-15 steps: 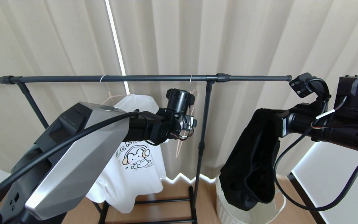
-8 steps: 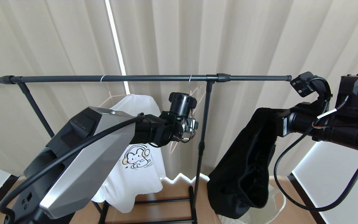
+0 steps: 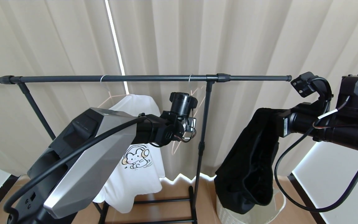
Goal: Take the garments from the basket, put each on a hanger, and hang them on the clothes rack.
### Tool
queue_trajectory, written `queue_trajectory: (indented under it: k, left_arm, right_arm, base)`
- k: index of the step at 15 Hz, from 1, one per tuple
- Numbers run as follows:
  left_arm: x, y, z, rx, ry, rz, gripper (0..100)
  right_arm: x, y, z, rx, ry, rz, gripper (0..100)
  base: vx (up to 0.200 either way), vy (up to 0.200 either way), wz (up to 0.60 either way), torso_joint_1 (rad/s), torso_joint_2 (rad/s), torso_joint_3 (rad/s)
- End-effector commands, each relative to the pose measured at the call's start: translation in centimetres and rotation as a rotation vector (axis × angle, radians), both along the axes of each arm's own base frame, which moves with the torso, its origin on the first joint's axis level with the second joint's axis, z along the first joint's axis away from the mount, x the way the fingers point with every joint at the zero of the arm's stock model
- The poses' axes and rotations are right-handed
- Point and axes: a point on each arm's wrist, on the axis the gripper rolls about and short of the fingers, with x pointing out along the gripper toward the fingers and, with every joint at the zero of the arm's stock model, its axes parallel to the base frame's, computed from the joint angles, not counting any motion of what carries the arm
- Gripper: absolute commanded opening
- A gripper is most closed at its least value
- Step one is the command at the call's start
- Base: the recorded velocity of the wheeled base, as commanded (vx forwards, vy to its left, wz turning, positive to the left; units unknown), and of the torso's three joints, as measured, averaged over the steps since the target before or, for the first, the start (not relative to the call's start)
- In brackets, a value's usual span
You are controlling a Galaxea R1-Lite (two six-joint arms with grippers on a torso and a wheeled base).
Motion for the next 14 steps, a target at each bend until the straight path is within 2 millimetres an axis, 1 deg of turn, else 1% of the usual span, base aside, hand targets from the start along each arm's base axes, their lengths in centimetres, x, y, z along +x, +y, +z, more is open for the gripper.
queue_trajectory:
  k: [1,5,8,14]
  left_arm:
    - [-0.3,0.2,1.1,-0.016,-0.013,0.003,0]
    - [-0.8,0.6,2.3,-0.031,-0.023,0.006,0]
    - [-1.4,0.9,2.7,-0.033,-0.017,0.007,0]
    - [-3.2,0.9,3.6,-0.033,-0.005,0.000,0]
  right_arm:
    - [-0.1,0.0,0.1,0.001,-0.004,0.001,0]
    - [-0.1,0.0,0.1,0.001,-0.003,0.003,0]
    - [0.0,0.0,0.1,0.000,-0.003,0.000,0]
    - [0.0,0.0,0.1,0.000,-0.004,0.000,0]
  base:
    - [0.000,0.000,0.00,0.000,0.00,0.000]
    - [0.000,0.000,0.00,0.000,0.00,0.000]
    - [0.000,0.000,0.00,0.000,0.00,0.000]
    - [0.000,0.000,0.00,0.000,0.00,0.000]
